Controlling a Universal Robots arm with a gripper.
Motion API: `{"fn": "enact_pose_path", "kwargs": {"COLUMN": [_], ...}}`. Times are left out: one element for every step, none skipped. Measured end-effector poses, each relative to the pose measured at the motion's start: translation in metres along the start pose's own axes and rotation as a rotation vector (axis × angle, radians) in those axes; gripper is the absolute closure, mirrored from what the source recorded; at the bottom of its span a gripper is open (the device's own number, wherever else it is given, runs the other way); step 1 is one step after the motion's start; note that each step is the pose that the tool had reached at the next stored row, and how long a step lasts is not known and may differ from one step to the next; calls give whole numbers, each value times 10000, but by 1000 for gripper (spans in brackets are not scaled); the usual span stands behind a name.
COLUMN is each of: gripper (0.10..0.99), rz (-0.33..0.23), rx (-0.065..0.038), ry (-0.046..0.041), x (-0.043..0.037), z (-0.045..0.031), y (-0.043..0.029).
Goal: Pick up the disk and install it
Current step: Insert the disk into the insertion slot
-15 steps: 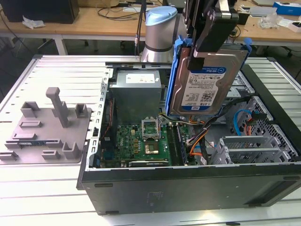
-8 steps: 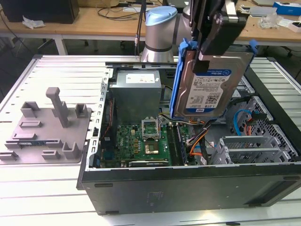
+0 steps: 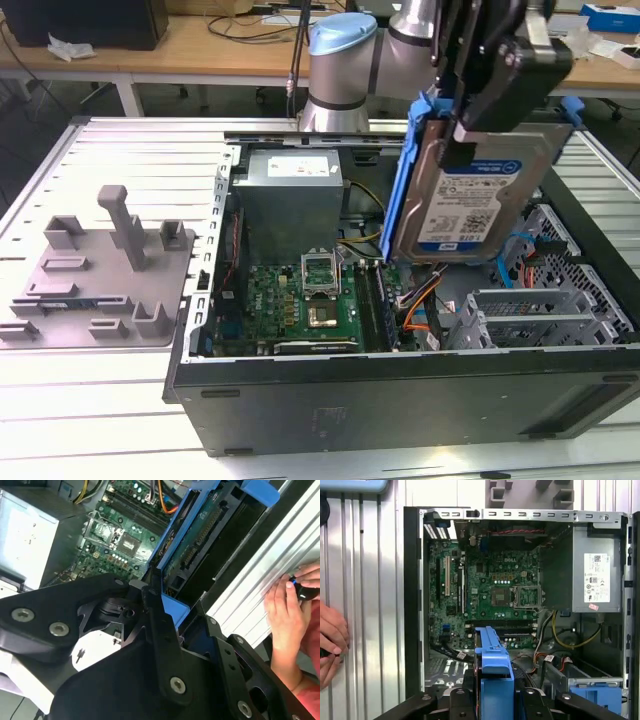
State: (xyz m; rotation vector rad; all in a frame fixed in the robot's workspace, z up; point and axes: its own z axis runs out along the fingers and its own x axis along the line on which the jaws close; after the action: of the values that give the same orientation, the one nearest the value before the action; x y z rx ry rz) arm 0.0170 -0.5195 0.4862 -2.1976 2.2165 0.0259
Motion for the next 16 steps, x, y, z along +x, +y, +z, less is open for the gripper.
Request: {"fn": "enact_pose_path", "kwargs": {"gripper": [718, 718, 718, 718, 718, 718, 718, 718, 718, 718, 718, 718, 718, 718, 718, 718], "rz": [0, 0, -2, 0, -1, 0, 0, 0, 0, 0, -2, -1, 0, -1, -1, 0], "rx": [-1, -1, 0, -1, 0, -1, -1, 0, 0, 0, -1, 0, 0, 0, 0, -1], "ry": [0, 0, 0, 0, -1, 0, 1, 0, -1, 0, 0, 0, -1, 0, 0, 0], "x": [16, 25, 43, 62, 77, 94, 114, 144, 157, 164, 174, 181, 187, 200, 210, 215], "z": [0, -1, -1, -1, -1, -2, -2, -2, -2, -2, -2, -2, -2, -2, -2, -2], "y": [-34, -60, -130, -203, -259, -314, -381, -480, -522, -551, -595, -626, -658, -723, -782, -813]}}
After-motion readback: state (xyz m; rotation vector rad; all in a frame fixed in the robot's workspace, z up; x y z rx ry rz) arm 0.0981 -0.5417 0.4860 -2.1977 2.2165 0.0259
